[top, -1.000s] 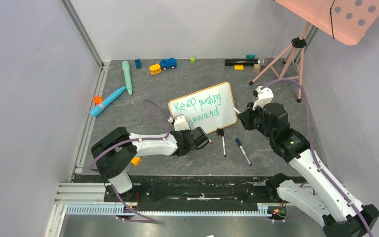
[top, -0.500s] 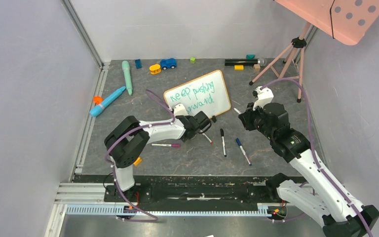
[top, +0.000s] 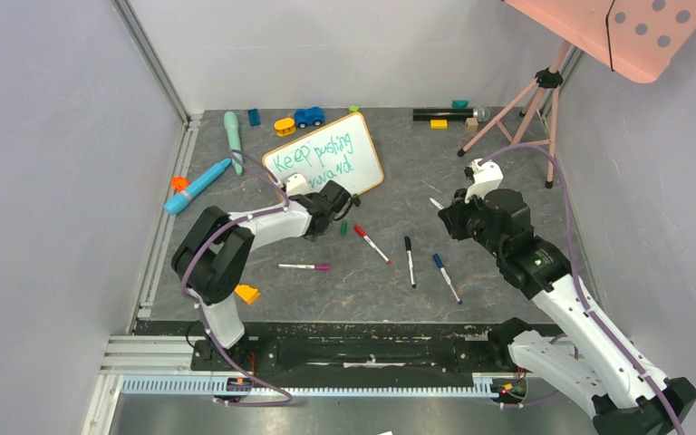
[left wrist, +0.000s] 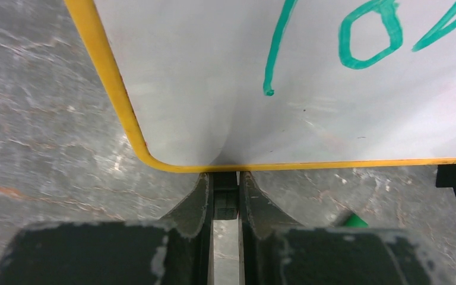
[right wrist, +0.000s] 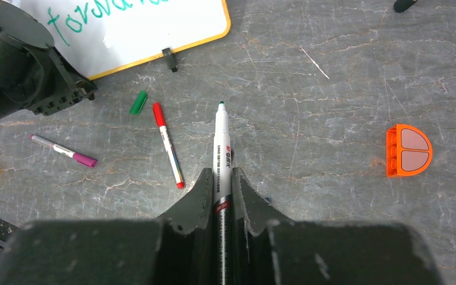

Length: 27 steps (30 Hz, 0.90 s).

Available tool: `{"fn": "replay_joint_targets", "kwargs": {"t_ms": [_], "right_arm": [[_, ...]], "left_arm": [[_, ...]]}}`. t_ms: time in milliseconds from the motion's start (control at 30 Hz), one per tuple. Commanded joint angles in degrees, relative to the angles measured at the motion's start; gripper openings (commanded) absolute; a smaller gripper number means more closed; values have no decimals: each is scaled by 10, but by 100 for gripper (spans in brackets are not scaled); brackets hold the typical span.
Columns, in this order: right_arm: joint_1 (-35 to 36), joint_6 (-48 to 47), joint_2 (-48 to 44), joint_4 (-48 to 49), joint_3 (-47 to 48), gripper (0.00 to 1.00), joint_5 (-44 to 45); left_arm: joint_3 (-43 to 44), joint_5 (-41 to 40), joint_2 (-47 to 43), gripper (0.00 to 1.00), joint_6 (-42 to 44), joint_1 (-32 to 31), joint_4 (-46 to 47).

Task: Write a sentence on the whiteboard
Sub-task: Move the whiteboard stand to the center of the board.

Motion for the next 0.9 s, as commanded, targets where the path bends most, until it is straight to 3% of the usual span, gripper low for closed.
{"fn": "replay_joint_targets", "kwargs": {"t_ms": [0,167,300,333,433,500,667,867], "right_arm": [[-2,1,-11,19,6,0,2],[-2,4,-9,24,2,0,-3],[-2,3,9,13,21,0,-10],[-2,3,14,11,26,0,-13],[-3,2,16,12,30,0,-13],[-3,3,15,12,28,0,-14],[-2,7,16,15,29,0,-15],[-3,9,22,20,30,0,-16]], "left_arm": [[-17,-24,-54,2,91,23,70],[-19,-6,-46,5,94,32,57],[-24,28,-46,22,121,32,75],[-26,32,-48,30,126,32,75],[-35,42,-63,68,150,32,77],[-36,54,-73,79,173,32,69],[-55,119,-143,83,256,19,55],[-114,311,-225,84,430,6,169]]}}
